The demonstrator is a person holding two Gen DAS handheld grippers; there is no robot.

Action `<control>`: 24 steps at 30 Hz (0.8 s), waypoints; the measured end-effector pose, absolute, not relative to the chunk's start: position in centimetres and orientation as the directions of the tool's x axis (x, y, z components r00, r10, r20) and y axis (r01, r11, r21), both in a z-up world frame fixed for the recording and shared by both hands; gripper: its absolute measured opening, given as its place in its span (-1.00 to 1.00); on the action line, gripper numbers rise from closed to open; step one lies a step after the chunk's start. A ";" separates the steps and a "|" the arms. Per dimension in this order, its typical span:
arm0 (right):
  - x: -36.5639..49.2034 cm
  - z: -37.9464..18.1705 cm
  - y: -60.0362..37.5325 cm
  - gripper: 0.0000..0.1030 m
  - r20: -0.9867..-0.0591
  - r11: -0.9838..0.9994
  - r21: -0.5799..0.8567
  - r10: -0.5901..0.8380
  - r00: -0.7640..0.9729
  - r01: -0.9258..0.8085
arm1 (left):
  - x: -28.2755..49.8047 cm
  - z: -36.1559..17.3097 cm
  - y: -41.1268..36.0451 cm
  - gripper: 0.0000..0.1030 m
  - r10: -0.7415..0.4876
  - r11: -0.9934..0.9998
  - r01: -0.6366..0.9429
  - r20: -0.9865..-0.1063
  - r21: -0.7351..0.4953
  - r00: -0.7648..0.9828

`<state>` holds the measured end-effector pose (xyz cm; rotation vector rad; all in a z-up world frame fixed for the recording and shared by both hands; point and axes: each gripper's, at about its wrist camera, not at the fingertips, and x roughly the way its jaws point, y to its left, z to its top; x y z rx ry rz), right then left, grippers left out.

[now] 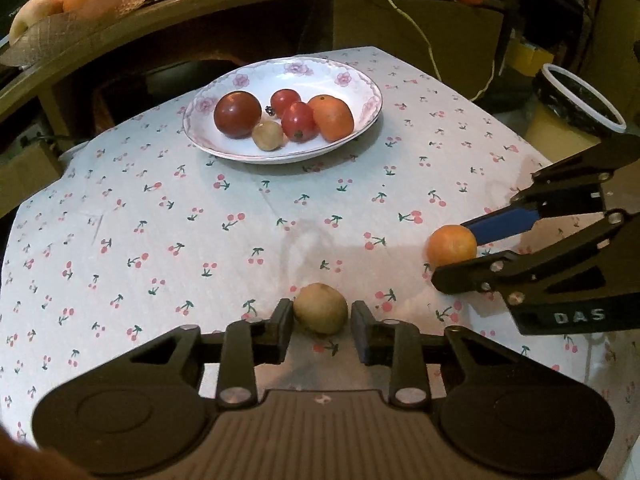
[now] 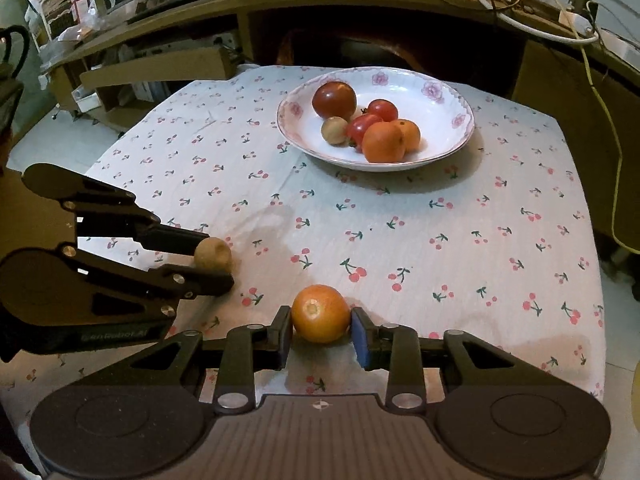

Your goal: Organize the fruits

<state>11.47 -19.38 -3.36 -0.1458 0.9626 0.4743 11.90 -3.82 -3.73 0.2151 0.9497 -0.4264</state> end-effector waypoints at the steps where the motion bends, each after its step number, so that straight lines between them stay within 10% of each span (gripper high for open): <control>1: 11.3 -3.3 -19.5 -0.18 -0.811 0.891 0.091 0.325 0.486 -0.444 | 11.9 -3.8 -3.7 -0.19 -0.257 0.897 0.442 -0.822 -0.008 0.508; 24: 13.4 -2.7 -18.0 -0.03 -0.770 0.855 0.088 0.383 0.511 -0.510 | 12.3 -3.8 -4.2 -0.12 -0.243 0.894 0.447 -0.820 0.018 0.518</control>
